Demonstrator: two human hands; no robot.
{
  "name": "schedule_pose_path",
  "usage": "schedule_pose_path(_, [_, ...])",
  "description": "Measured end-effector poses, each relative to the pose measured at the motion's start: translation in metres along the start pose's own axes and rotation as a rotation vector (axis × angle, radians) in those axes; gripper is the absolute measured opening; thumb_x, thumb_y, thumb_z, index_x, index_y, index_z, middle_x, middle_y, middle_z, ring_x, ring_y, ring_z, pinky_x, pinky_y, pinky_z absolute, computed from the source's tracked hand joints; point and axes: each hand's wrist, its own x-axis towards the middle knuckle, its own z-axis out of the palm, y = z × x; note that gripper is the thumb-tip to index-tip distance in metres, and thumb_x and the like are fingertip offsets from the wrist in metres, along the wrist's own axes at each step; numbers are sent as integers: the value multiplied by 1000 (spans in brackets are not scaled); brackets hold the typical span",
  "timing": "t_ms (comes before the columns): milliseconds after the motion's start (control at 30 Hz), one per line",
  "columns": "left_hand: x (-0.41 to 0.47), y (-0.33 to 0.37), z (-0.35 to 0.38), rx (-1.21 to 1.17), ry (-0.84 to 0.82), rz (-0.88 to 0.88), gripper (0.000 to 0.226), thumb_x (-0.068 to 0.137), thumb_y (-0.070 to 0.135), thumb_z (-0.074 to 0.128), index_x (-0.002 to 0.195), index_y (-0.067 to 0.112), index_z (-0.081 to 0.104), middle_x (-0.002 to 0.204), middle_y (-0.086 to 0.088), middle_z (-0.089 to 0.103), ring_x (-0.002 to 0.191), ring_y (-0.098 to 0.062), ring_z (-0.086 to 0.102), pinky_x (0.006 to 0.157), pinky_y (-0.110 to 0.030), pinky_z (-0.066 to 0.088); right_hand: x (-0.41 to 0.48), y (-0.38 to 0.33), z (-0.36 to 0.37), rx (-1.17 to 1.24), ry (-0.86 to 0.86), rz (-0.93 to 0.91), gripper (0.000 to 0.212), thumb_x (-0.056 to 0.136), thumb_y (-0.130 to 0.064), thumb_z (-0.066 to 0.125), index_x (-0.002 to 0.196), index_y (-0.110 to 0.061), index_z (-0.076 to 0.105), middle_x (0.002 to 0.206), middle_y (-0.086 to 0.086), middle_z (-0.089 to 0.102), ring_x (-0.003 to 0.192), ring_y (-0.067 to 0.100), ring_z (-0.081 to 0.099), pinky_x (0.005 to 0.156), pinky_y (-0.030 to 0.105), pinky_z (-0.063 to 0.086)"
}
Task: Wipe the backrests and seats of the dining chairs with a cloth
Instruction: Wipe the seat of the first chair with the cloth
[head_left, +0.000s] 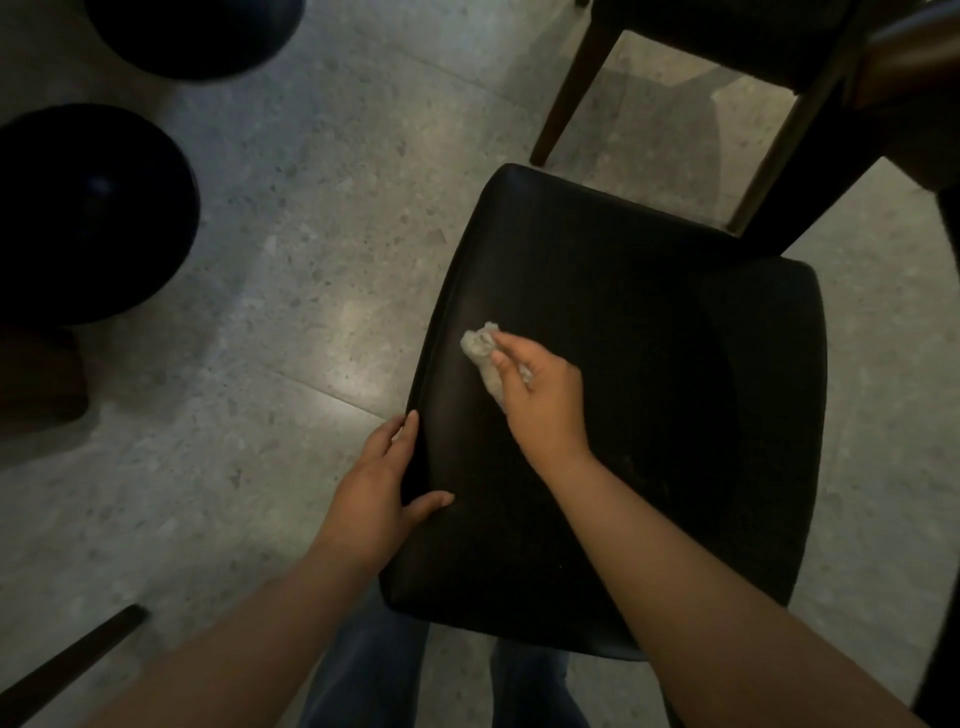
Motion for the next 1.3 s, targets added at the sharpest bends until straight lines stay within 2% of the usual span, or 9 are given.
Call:
schedule_pose_path(133, [0,-2,1,-17,3,7,98,77,42,78,154,21,22,155,3,27,137,-13,35,107,-18,28,33,-1,-15,-74,215,20,32,96,-16,55,127,-19,61,128,-4,62,115,-2,52,99,15,42])
schedule_pose_path(300, [1,-2,2,-24,4,4,98,77,42,78,154,20,21,155,3,25,138,-11,33,108,-17,27,23,0,8,-176,99,-10,34,96,-10,54,128,-18,61,137,2,57,129,13,48,111,39,39])
schedule_pose_path(433, [0,-2,3,-32,9,18,98,77,41,77,154,20,21,155,2,26,137,-11,34,107,-17,27,-12,-2,25,-131,-115,-136,31,97,-12,54,126,-19,63,133,1,60,124,6,50,111,26,36])
schedule_pose_path(533, [0,-4,4,-48,21,11,97,77,42,77,154,22,21,155,3,26,136,-12,36,109,-21,31,3,-8,14,-84,-64,-114,31,96,-14,56,125,-19,63,125,-1,64,110,-1,55,98,8,40])
schedule_pose_path(700, [-1,-6,7,-57,29,-5,98,78,46,76,154,26,18,155,6,24,137,-10,33,109,-19,28,49,-14,3,-164,136,16,31,96,-17,55,126,-20,62,129,-4,61,116,3,54,99,14,37])
schedule_pose_path(933, [-9,-7,8,-123,44,-31,94,78,42,76,153,20,24,151,2,33,134,-12,39,110,-22,33,0,-10,29,-180,-164,-130,30,96,-13,56,124,-20,65,133,0,60,127,11,51,110,39,39])
schedule_pose_path(1033, [-15,-8,8,-154,52,-50,91,78,40,77,152,19,27,147,0,37,129,-14,44,107,-29,40,-8,-12,26,-196,-288,-133,31,97,-17,56,126,-21,63,130,-2,62,121,5,53,105,18,40])
schedule_pose_path(1133, [-17,-9,8,-170,53,-58,91,78,40,77,152,20,28,148,2,36,130,-12,43,108,-29,40,15,-23,17,-159,-148,-109,31,97,-18,55,127,-21,62,126,-2,63,110,0,54,88,-2,35])
schedule_pose_path(1300, [-18,-11,6,-169,17,-56,89,81,44,73,153,24,24,151,6,33,132,-9,39,109,-30,40,56,-34,24,-326,-74,-67,31,99,-17,51,128,-18,62,139,7,54,131,20,47,110,28,33])
